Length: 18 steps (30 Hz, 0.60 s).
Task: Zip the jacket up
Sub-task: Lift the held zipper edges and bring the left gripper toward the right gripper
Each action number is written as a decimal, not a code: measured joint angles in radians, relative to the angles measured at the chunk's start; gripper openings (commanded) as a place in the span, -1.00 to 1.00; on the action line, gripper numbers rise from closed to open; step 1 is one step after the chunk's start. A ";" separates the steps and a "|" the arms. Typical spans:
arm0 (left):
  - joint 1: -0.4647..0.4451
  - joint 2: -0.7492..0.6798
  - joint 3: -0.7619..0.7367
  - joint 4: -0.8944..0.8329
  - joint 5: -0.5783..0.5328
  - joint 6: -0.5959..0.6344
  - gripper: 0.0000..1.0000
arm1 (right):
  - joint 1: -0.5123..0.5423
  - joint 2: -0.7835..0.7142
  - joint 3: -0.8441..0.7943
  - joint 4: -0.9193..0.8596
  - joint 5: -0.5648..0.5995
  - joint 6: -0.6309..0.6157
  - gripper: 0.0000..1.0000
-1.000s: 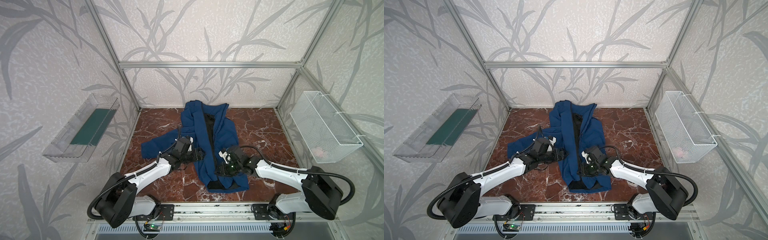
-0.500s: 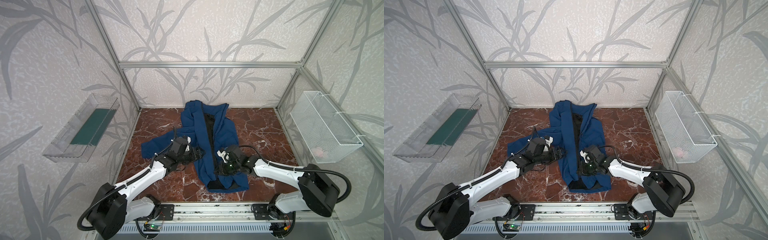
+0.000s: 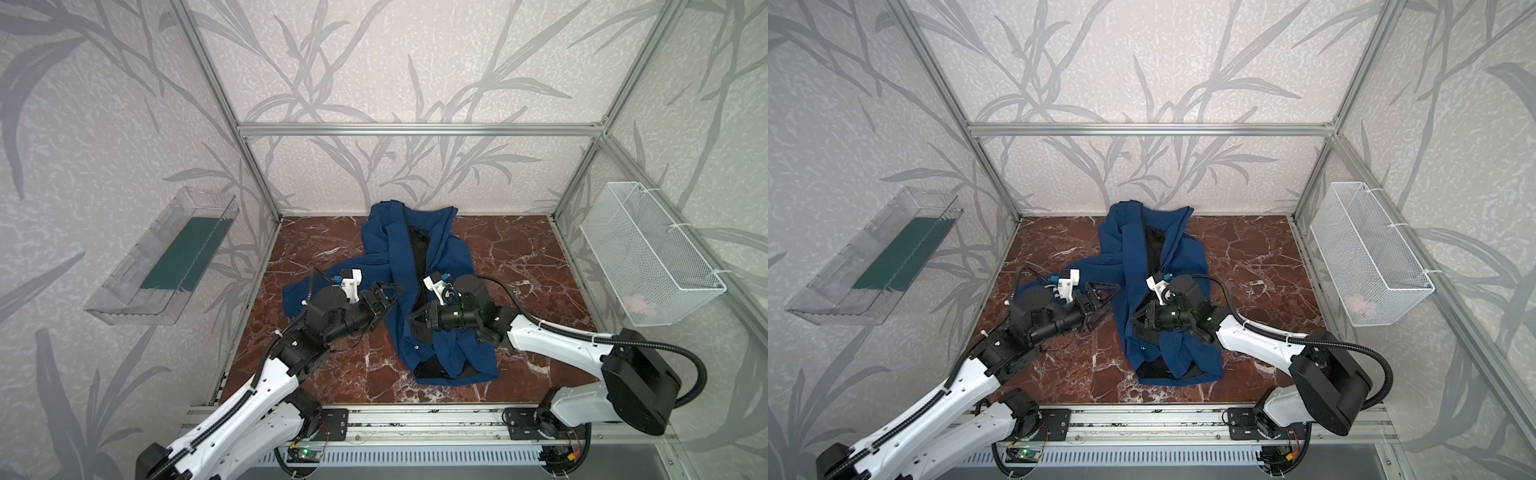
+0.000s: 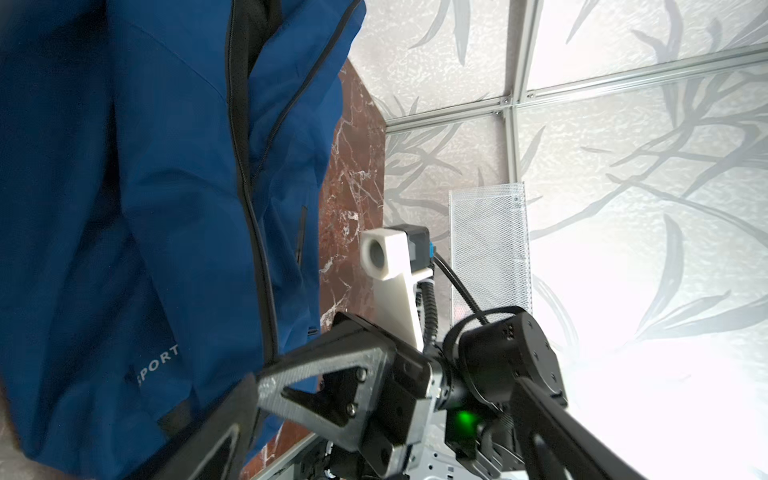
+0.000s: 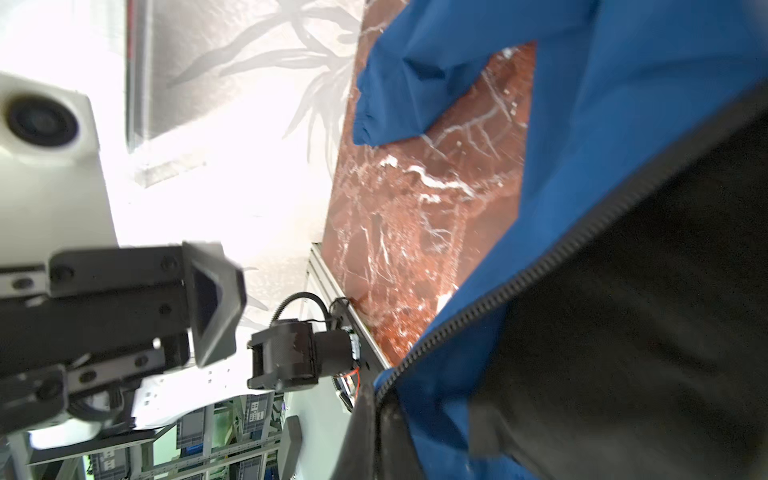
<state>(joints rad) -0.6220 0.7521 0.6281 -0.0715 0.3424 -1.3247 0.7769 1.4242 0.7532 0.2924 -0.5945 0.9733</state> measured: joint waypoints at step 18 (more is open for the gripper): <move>-0.216 -0.001 -0.081 0.245 -0.196 -0.182 0.94 | -0.053 0.111 0.020 0.222 -0.083 0.060 -1.00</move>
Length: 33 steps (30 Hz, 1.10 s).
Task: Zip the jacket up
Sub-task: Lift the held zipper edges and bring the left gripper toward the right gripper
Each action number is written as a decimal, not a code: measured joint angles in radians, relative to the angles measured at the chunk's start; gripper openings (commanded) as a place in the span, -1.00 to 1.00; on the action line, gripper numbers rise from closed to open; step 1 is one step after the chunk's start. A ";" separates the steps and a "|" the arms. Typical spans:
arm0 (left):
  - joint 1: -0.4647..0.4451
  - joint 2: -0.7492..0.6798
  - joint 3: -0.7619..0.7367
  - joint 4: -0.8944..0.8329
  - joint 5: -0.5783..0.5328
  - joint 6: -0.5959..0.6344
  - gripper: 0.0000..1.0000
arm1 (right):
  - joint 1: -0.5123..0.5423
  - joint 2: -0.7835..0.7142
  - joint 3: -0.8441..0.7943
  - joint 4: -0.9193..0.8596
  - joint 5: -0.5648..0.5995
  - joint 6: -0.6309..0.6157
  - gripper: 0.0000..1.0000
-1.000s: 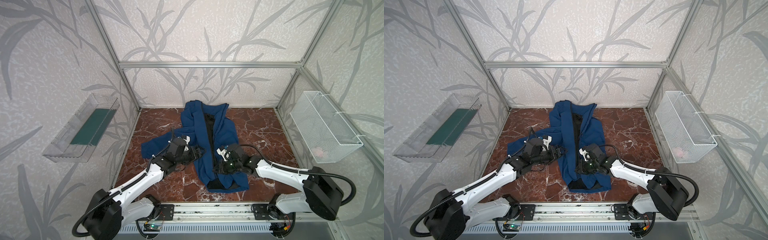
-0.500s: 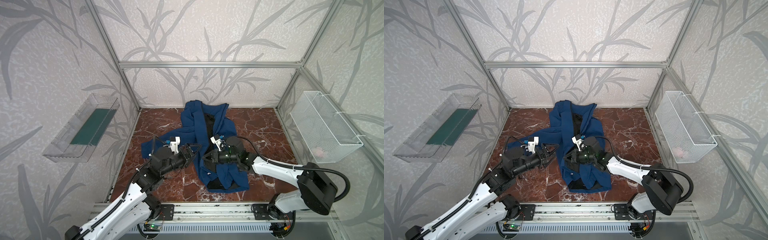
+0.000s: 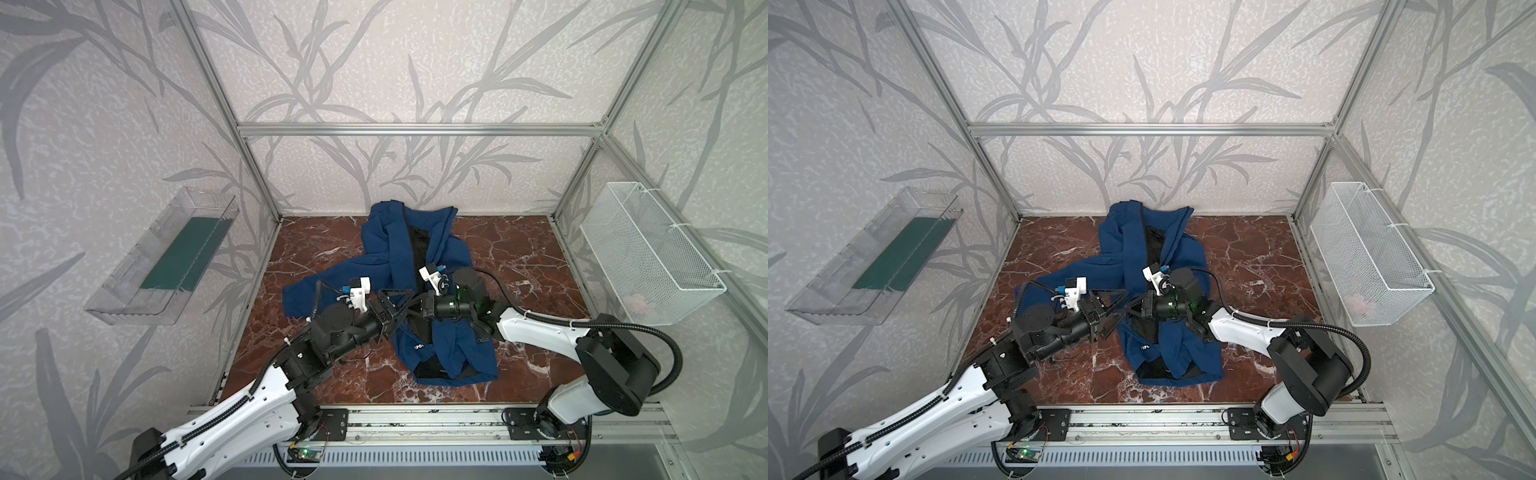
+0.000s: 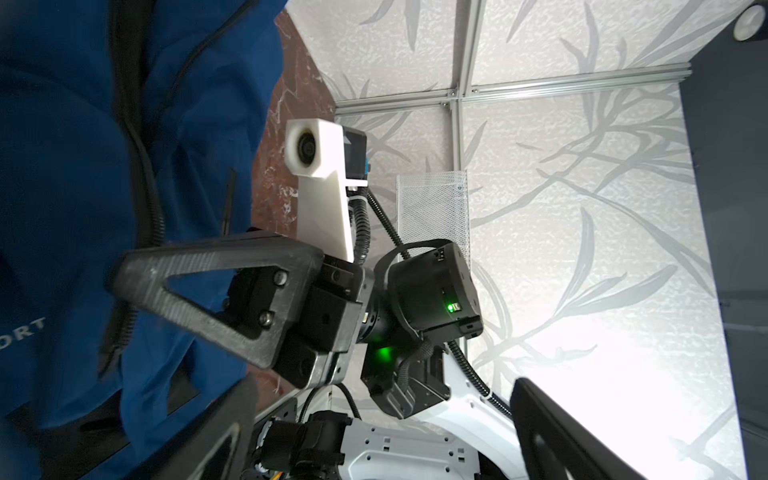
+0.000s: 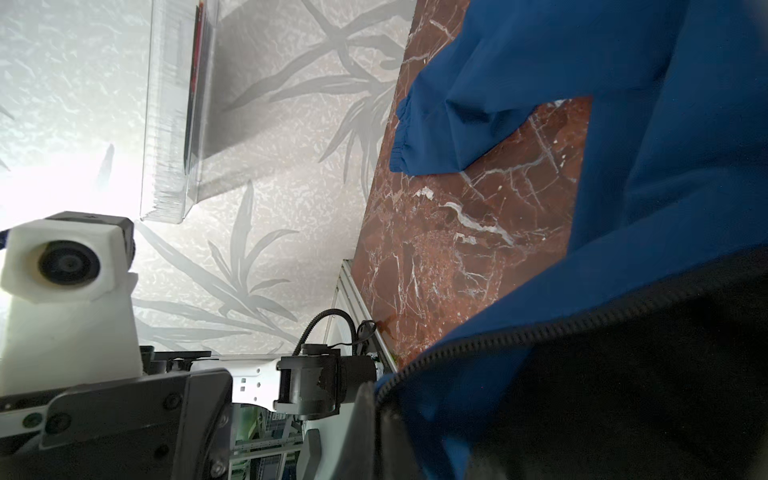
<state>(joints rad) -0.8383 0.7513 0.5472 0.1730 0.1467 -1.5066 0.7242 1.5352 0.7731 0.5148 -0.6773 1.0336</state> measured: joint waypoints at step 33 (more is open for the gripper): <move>-0.085 0.157 -0.301 0.511 -0.324 -0.228 0.94 | -0.011 -0.021 -0.065 0.211 -0.018 0.141 -1.00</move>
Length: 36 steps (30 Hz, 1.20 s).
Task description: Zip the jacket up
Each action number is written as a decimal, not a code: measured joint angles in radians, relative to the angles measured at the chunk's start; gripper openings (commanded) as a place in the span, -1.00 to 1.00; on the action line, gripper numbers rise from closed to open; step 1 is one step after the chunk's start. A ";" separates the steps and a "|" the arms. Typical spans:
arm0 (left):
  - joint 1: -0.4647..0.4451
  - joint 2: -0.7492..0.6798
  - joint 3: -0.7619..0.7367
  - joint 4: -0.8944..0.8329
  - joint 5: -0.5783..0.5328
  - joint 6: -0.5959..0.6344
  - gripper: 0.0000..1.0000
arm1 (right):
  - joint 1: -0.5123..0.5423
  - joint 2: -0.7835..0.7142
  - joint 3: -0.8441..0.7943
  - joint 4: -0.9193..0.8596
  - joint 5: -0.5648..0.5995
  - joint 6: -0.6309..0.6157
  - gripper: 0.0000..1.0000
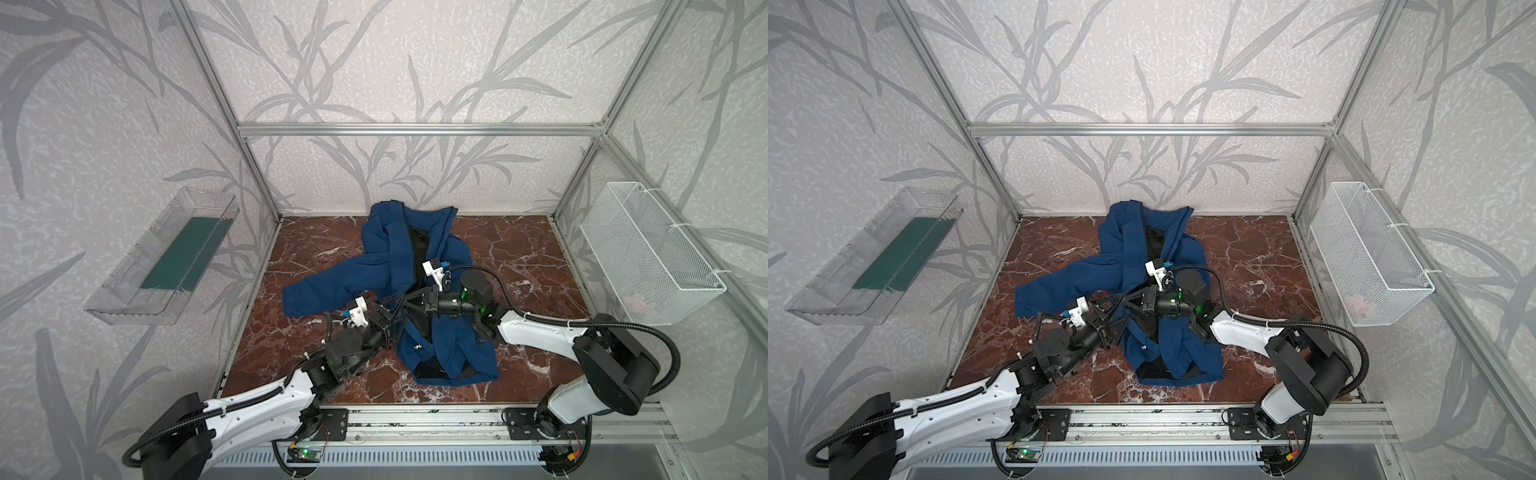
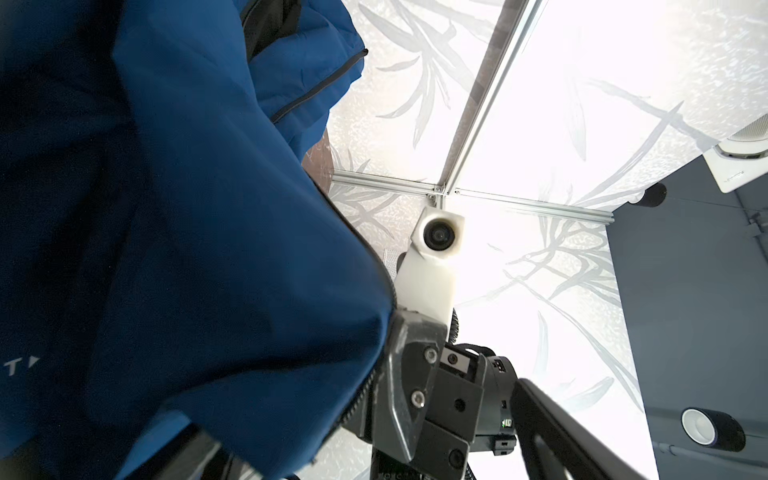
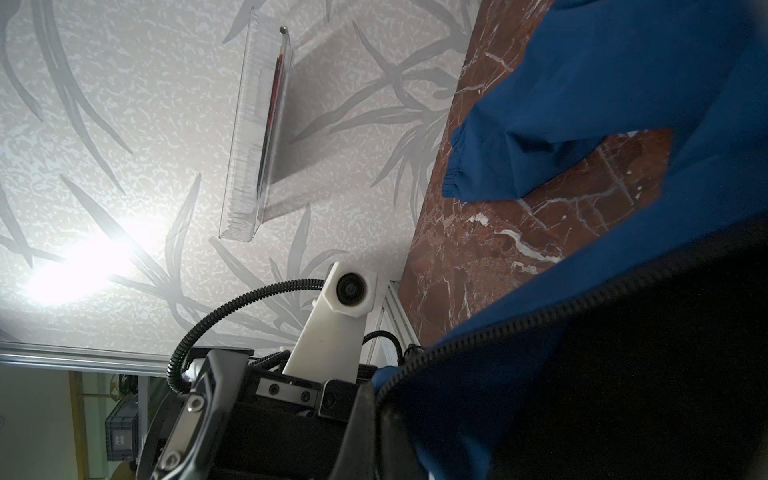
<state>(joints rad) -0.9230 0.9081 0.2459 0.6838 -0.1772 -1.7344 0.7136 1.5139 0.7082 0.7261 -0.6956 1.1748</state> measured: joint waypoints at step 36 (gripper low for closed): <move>-0.084 0.481 0.057 0.567 -0.032 0.102 0.46 | -0.082 -0.307 -0.174 -0.260 0.085 -0.072 -1.00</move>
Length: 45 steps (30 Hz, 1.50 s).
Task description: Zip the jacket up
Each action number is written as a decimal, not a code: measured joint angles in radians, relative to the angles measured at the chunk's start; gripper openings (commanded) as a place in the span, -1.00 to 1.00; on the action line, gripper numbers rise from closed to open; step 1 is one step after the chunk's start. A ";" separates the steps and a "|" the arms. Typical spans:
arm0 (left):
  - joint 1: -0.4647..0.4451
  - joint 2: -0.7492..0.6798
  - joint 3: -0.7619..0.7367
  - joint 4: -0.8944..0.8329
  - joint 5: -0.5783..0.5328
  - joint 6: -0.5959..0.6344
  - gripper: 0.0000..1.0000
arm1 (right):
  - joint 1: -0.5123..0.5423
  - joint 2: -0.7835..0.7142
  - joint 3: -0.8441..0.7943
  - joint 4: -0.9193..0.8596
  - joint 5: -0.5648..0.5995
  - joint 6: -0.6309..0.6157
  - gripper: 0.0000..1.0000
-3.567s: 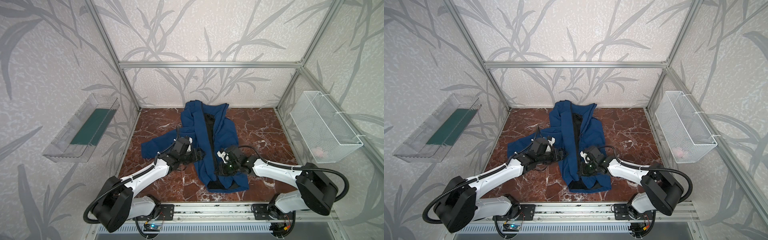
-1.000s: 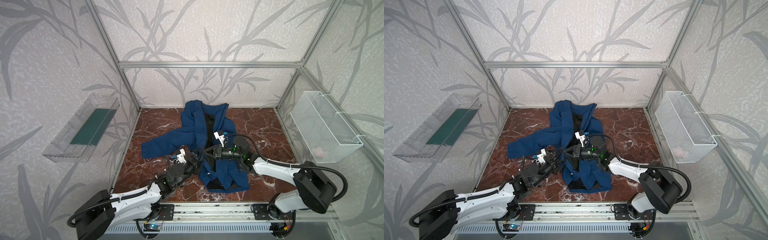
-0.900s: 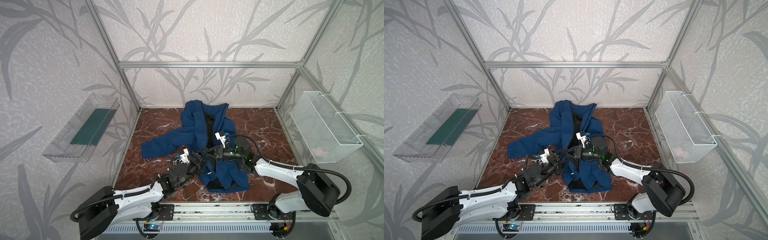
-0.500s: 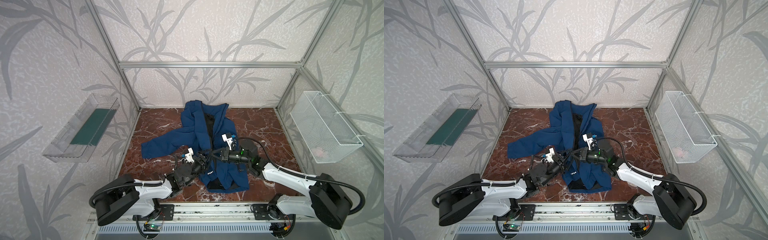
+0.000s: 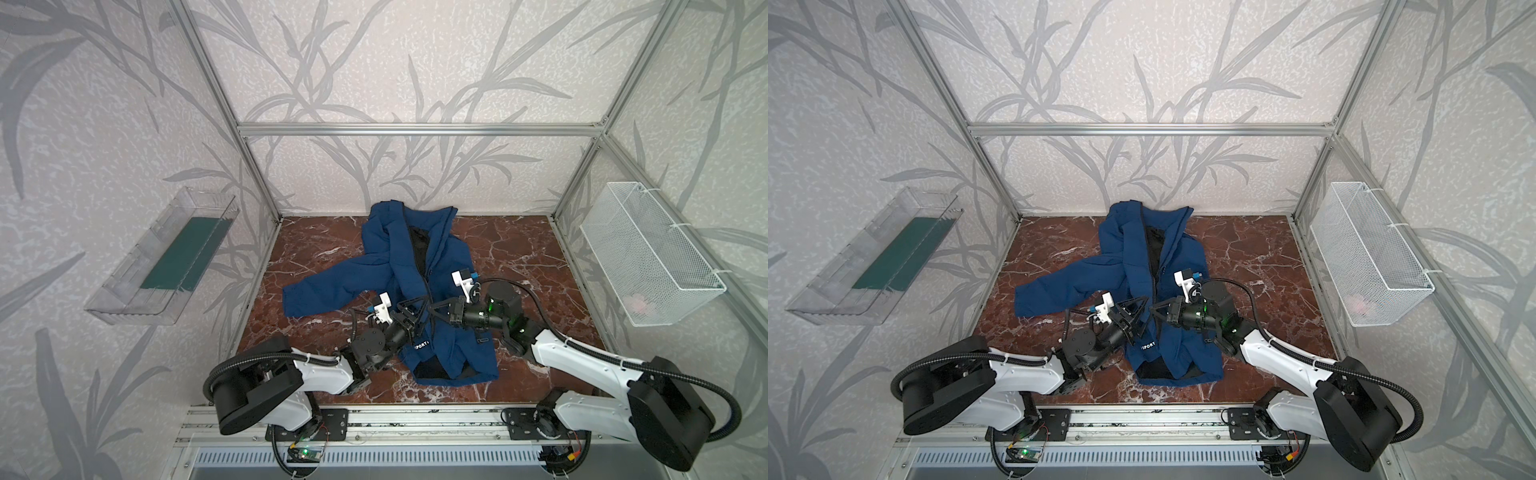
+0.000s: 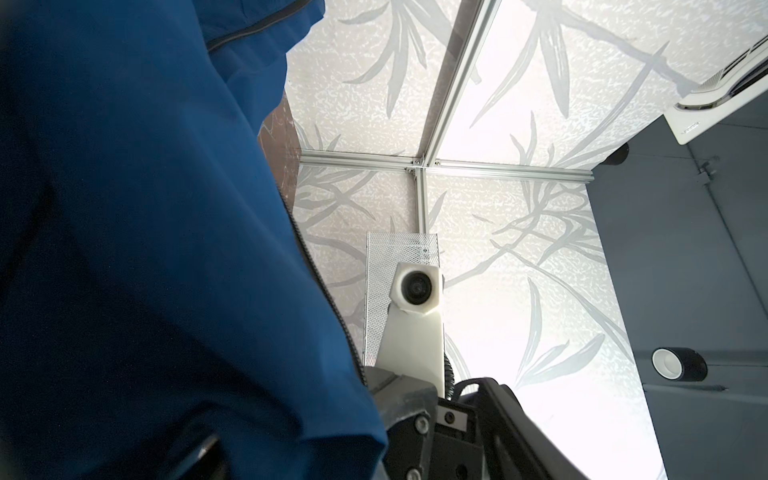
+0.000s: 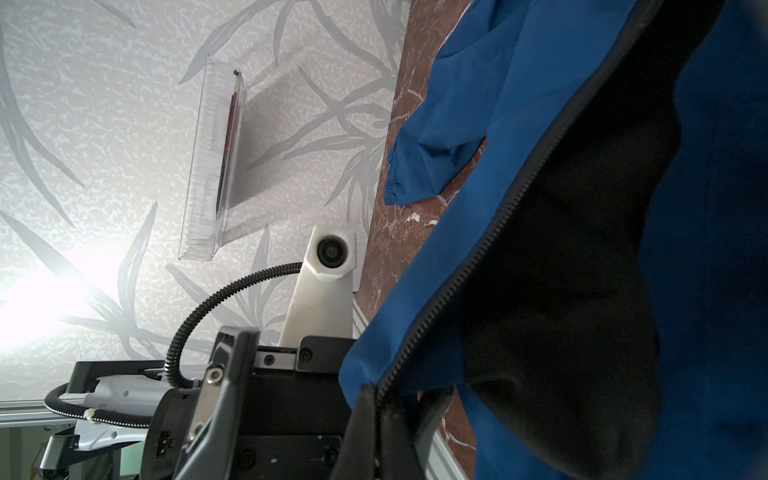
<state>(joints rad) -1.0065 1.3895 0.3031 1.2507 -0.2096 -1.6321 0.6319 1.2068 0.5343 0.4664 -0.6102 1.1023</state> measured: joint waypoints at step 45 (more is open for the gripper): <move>-0.021 -0.512 -0.012 -0.651 -0.076 0.137 -1.00 | -0.004 0.148 0.107 0.164 -0.137 0.087 -1.00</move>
<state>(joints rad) -1.0275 0.8776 0.2913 0.5999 -0.2852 -1.4948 0.6277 1.3552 0.6415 0.6308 -0.7475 1.1893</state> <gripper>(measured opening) 0.045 0.051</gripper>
